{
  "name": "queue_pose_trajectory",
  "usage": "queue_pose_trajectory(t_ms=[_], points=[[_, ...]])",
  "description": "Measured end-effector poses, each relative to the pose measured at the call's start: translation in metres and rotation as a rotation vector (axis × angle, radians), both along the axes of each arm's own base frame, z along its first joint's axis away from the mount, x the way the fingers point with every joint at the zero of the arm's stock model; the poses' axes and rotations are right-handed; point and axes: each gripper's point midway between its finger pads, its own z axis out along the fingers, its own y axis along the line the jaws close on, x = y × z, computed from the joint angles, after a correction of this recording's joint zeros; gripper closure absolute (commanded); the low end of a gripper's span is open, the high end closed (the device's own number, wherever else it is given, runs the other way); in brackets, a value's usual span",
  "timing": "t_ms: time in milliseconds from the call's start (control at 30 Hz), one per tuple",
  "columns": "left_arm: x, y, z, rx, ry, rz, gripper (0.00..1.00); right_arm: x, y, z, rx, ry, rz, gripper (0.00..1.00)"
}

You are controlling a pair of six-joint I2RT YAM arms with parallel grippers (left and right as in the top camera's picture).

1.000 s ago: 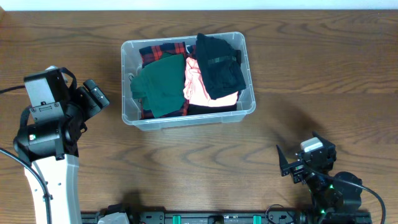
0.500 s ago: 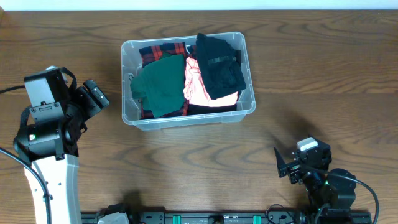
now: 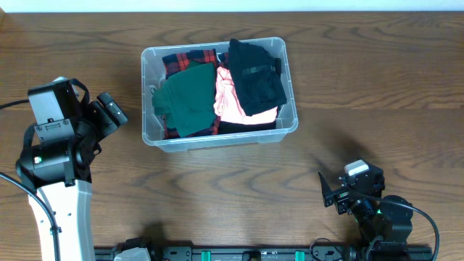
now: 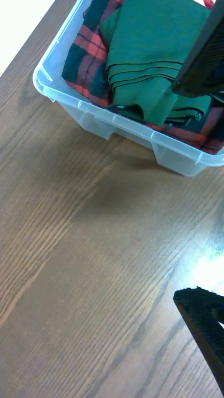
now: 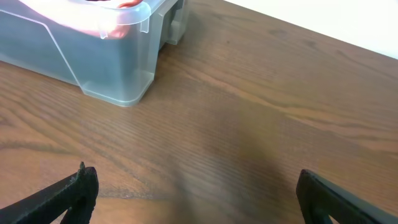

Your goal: Pack container

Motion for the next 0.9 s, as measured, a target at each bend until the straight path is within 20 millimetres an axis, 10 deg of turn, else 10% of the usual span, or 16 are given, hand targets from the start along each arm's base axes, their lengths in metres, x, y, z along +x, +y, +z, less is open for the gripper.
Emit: queue_pose_trajectory(t_ms=[900], points=[[-0.0026,-0.0051,0.0027,0.017,-0.005,-0.024,0.02,0.0000,0.0000,0.0000,0.000,0.000,0.000,0.01]])
